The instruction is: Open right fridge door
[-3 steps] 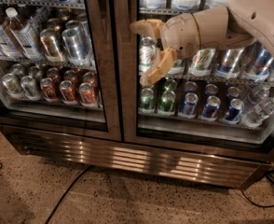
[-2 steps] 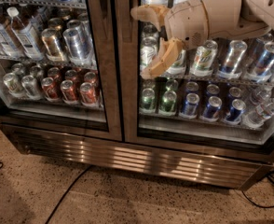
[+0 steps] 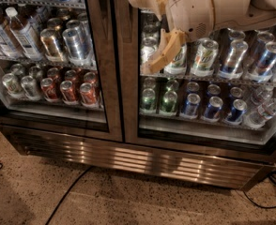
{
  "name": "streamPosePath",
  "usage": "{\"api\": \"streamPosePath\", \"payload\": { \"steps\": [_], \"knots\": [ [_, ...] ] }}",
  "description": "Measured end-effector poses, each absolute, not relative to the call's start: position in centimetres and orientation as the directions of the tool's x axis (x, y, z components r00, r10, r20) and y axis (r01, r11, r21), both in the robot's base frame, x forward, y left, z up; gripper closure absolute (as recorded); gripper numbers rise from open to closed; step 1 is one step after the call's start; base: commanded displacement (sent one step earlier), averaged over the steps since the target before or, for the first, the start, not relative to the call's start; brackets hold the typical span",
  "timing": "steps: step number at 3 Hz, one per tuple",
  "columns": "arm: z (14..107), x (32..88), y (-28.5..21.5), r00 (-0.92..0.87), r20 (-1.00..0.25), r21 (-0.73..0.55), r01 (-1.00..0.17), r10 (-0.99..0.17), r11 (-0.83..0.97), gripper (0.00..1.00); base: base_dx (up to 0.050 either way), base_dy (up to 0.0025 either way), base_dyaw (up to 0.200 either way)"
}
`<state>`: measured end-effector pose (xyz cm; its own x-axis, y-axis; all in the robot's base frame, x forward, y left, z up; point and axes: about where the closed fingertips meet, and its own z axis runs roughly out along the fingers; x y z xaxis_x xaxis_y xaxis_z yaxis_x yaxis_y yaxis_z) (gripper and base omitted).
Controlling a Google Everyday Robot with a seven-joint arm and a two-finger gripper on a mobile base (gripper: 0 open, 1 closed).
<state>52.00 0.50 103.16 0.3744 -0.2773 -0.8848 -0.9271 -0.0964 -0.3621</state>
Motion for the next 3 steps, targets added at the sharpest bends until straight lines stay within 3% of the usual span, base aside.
{"api": "streamPosePath", "payload": {
  "steps": [2,3],
  "knots": [
    [103.75,52.40,0.10,0.403,-0.906,-0.418,-0.901,-0.132,0.119,0.00,0.000,0.00000,0.000],
    [103.74,52.40,0.10,0.403,-0.906,-0.418,-0.901,-0.132,0.119,0.00,0.000,0.00000,0.000]
  ]
}}
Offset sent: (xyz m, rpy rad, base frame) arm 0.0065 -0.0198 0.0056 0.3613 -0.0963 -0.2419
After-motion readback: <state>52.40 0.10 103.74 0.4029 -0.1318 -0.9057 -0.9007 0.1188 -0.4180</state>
